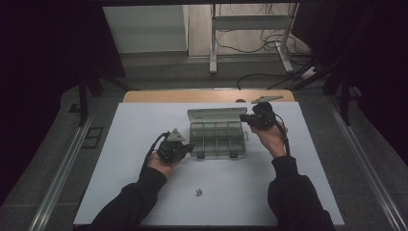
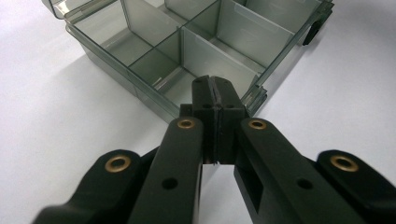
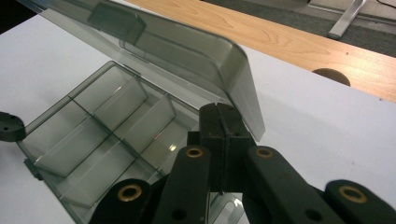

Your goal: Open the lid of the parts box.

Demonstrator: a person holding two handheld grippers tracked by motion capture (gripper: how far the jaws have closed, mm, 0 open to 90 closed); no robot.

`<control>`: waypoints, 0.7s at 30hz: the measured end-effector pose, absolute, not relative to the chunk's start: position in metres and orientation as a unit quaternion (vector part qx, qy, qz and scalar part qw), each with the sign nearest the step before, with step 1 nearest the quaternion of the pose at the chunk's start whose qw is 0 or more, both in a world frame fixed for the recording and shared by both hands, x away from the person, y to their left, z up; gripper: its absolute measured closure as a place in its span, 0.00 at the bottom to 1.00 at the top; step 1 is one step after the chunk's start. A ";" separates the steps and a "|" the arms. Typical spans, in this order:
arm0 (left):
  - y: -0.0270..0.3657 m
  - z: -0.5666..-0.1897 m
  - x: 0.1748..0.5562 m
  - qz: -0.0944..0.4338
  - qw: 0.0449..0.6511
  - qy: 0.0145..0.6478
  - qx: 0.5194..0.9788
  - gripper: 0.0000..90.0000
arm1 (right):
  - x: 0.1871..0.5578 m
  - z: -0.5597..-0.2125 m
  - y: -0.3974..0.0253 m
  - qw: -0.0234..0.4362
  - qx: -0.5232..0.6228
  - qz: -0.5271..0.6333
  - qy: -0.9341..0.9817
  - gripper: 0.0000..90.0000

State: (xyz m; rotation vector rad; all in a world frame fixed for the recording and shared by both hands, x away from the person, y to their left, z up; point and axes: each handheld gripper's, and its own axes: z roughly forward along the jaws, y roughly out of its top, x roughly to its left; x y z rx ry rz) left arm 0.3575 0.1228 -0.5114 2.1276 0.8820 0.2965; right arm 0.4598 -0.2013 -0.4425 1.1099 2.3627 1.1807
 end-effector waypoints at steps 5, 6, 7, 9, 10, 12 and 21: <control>0.123 -0.511 0.358 0.116 0.398 0.349 0.840 0.99 | 0.464 -0.445 -0.201 0.138 0.388 0.407 0.815 0.99; 0.123 -0.511 0.358 0.115 0.399 0.349 0.840 0.99 | 0.467 -0.447 -0.202 0.136 0.390 0.407 0.814 0.99; 0.123 -0.511 0.358 0.115 0.399 0.349 0.840 0.99 | 0.467 -0.447 -0.202 0.136 0.390 0.407 0.814 0.99; 0.123 -0.511 0.358 0.115 0.399 0.349 0.840 0.99 | 0.469 -0.448 -0.202 0.135 0.392 0.408 0.814 0.99; 0.123 -0.511 0.358 0.115 0.399 0.348 0.840 0.99 | 0.470 -0.449 -0.202 0.135 0.393 0.408 0.813 0.99; 0.123 -0.511 0.358 0.115 0.399 0.349 0.840 0.99 | 0.472 -0.450 -0.202 0.137 0.393 0.407 0.813 0.99; 0.123 -0.511 0.358 0.115 0.399 0.349 0.840 0.99 | 0.478 -0.450 -0.200 0.140 0.394 0.406 0.813 0.99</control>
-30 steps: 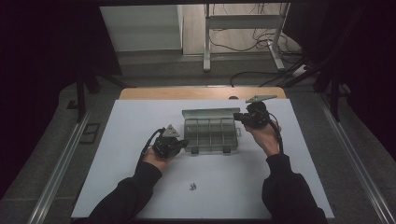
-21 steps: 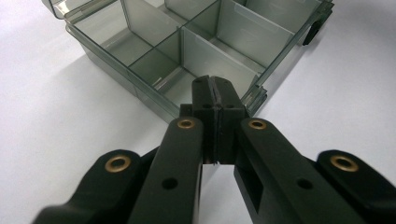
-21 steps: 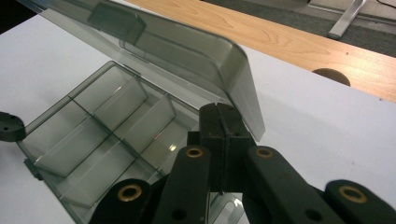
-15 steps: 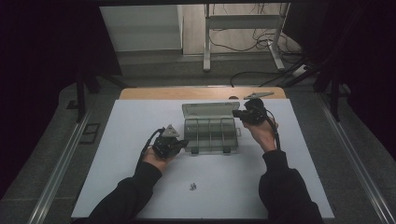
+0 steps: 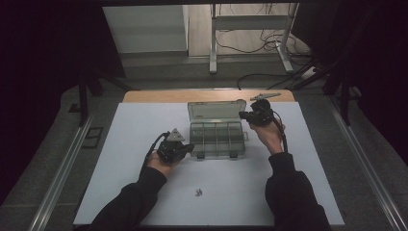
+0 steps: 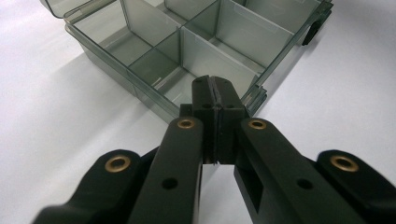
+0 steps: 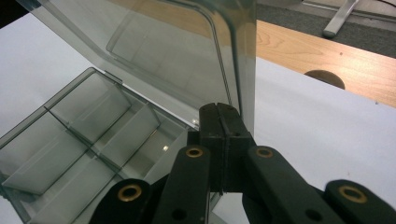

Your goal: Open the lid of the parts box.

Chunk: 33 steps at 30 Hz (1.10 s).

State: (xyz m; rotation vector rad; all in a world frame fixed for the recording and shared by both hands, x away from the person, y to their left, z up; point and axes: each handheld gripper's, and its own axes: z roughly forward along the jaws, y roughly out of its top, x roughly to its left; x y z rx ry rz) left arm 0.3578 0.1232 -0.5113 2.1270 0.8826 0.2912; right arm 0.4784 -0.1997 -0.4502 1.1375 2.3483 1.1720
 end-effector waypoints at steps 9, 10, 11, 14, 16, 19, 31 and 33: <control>0.123 -0.512 0.358 0.114 0.400 0.349 0.840 0.99 | 0.485 -0.455 -0.200 0.142 0.397 0.406 0.811 0.99; 0.123 -0.512 0.358 0.114 0.400 0.349 0.840 0.99 | 0.485 -0.455 -0.200 0.142 0.397 0.406 0.811 0.99; 0.123 -0.512 0.358 0.114 0.400 0.349 0.840 0.99 | 0.486 -0.456 -0.201 0.143 0.398 0.405 0.811 0.99; 0.124 -0.511 0.358 0.113 0.400 0.348 0.840 0.99 | 0.487 -0.457 -0.201 0.143 0.401 0.405 0.809 0.99; 0.124 -0.511 0.358 0.113 0.400 0.349 0.840 0.99 | 0.489 -0.458 -0.202 0.143 0.403 0.404 0.809 0.99; 0.124 -0.511 0.359 0.111 0.400 0.349 0.841 0.99 | 0.491 -0.462 -0.203 0.141 0.407 0.402 0.808 0.99; 0.124 -0.511 0.359 0.111 0.399 0.349 0.841 0.99 | 0.500 -0.473 -0.200 0.137 0.420 0.391 0.807 0.99; 0.124 -0.511 0.359 0.111 0.398 0.349 0.841 0.99 | 0.501 -0.475 -0.199 0.136 0.423 0.389 0.807 0.99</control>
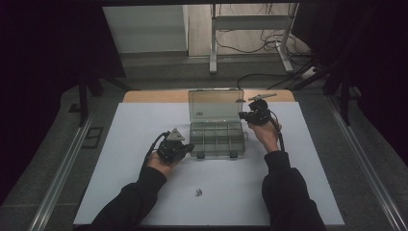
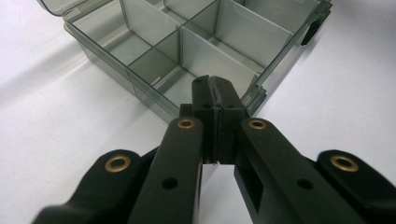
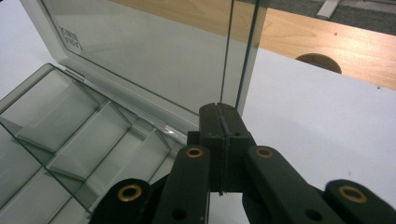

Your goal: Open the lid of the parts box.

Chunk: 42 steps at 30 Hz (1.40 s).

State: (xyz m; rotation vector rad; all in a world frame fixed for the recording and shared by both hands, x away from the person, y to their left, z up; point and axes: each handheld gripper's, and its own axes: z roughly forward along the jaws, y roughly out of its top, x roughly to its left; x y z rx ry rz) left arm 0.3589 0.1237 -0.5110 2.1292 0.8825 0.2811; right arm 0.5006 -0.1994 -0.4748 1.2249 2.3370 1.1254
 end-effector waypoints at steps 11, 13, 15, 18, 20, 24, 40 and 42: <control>0.124 -0.511 0.359 0.111 0.398 0.349 0.841 0.99 | 0.502 -0.479 -0.198 0.133 0.425 0.378 0.812 0.99; 0.124 -0.511 0.359 0.111 0.398 0.349 0.841 0.99 | 0.501 -0.479 -0.197 0.135 0.423 0.378 0.812 0.99; 0.124 -0.511 0.359 0.110 0.399 0.349 0.841 0.99 | 0.501 -0.479 -0.198 0.133 0.422 0.380 0.812 0.99; 0.124 -0.511 0.359 0.108 0.400 0.350 0.840 0.99 | 0.497 -0.477 -0.197 0.129 0.421 0.380 0.813 0.99; 0.124 -0.511 0.359 0.110 0.399 0.349 0.841 0.99 | 0.494 -0.475 -0.196 0.129 0.420 0.378 0.815 0.99; 0.124 -0.509 0.358 0.113 0.403 0.345 0.840 0.98 | 0.486 -0.472 -0.194 0.131 0.412 0.381 0.817 0.97; 0.127 -0.503 0.353 0.103 0.403 0.351 0.839 0.83 | 0.461 -0.464 -0.199 0.141 0.398 0.370 0.827 0.73; 0.127 -0.502 0.352 0.103 0.401 0.351 0.840 0.80 | 0.457 -0.465 -0.199 0.144 0.393 0.368 0.830 0.71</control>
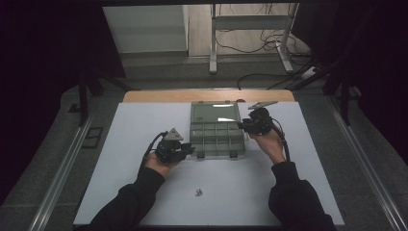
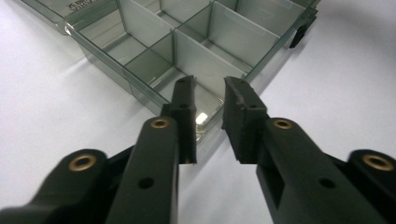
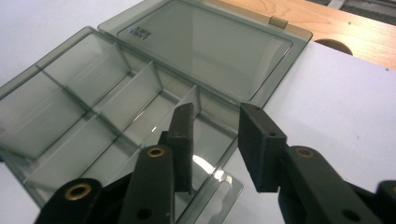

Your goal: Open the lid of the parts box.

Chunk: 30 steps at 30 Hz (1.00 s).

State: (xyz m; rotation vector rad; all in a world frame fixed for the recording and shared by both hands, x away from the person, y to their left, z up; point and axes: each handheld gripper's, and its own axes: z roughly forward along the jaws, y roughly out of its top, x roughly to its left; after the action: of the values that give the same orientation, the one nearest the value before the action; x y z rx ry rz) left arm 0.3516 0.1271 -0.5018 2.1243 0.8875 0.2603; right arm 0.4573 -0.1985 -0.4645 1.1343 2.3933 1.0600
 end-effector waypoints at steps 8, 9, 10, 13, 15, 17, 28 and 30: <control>0.131 -0.497 0.346 0.104 0.399 0.351 0.841 0.72 | 0.445 -0.462 -0.201 0.150 0.386 0.369 0.832 0.65; 0.131 -0.497 0.346 0.104 0.399 0.351 0.841 0.71 | 0.445 -0.462 -0.201 0.150 0.386 0.369 0.832 0.65; 0.132 -0.496 0.346 0.103 0.401 0.351 0.840 0.70 | 0.442 -0.462 -0.202 0.151 0.384 0.371 0.832 0.64; 0.135 -0.494 0.344 0.101 0.400 0.353 0.840 0.67 | 0.440 -0.462 -0.203 0.151 0.386 0.367 0.832 0.62; 0.136 -0.494 0.343 0.100 0.400 0.353 0.840 0.65 | 0.437 -0.461 -0.204 0.152 0.386 0.365 0.834 0.61; 0.137 -0.493 0.341 0.100 0.398 0.354 0.841 0.63 | 0.434 -0.460 -0.203 0.153 0.385 0.366 0.834 0.60; 0.144 -0.487 0.333 0.105 0.397 0.354 0.840 0.47 | 0.412 -0.456 -0.203 0.168 0.370 0.361 0.839 0.53; 0.147 -0.486 0.333 0.106 0.399 0.356 0.838 0.45 | 0.410 -0.456 -0.203 0.168 0.370 0.362 0.839 0.51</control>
State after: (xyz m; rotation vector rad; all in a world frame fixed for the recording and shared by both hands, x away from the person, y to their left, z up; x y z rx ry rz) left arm 0.3325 0.1468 -0.4862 2.1222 0.9020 0.2684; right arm 0.4097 -0.2033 -0.4555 1.0514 2.3863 1.0304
